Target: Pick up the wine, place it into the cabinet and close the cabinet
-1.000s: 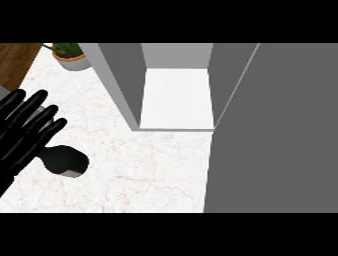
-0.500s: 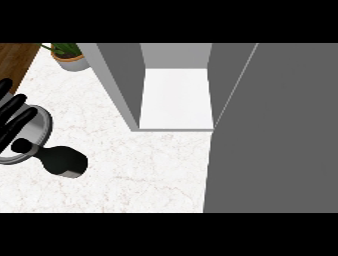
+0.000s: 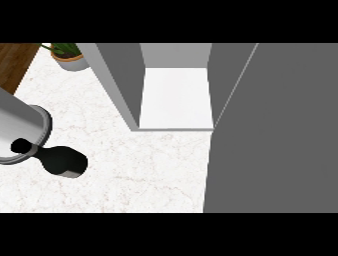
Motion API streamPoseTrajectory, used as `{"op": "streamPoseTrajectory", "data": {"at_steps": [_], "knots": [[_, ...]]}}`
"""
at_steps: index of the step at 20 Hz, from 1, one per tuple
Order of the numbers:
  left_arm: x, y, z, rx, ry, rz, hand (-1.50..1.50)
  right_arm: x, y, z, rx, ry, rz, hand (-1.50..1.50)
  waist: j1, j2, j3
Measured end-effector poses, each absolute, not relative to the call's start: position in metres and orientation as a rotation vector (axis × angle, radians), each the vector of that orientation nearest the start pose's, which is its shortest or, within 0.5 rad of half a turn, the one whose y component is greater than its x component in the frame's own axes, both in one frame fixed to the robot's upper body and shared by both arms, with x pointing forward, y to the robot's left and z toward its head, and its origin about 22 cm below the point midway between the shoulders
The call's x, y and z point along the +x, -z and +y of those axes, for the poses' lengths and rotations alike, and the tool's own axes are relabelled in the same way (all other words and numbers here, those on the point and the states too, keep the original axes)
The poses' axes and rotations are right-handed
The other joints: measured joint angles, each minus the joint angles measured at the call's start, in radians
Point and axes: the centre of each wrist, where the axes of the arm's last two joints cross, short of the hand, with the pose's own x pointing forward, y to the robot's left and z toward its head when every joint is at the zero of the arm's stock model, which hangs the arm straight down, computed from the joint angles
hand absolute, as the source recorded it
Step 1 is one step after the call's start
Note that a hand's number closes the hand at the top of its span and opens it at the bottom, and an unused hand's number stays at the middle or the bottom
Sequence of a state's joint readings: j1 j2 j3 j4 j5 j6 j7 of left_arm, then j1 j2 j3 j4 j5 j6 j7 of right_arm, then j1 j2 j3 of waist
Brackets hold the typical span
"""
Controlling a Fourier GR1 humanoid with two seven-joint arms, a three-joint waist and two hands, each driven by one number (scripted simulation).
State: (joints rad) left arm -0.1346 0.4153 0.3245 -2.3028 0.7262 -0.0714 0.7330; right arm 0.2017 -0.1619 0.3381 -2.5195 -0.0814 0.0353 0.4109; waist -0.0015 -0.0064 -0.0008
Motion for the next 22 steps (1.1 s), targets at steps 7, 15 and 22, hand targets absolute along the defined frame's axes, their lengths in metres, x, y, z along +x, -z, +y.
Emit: {"op": "streamPoseTrajectory", "data": {"at_steps": [7, 15, 22], "knots": [[0.181, -0.226, 0.332, -0.274, 0.203, -1.751, -1.50, 0.122, -0.175, -0.199, 0.297, -0.303, -1.861, -1.50, -0.003, 0.002, 0.000], [0.191, -0.203, 0.362, -0.236, 0.178, -1.727, -1.50, 0.123, -0.177, -0.195, 0.317, -0.308, -1.861, -1.50, -0.011, 0.003, 0.000], [0.200, -0.165, 0.379, -0.227, 0.160, -1.677, -1.50, 0.124, -0.178, -0.194, 0.313, -0.310, -1.866, -1.50, -0.013, 0.004, 0.000]]}}
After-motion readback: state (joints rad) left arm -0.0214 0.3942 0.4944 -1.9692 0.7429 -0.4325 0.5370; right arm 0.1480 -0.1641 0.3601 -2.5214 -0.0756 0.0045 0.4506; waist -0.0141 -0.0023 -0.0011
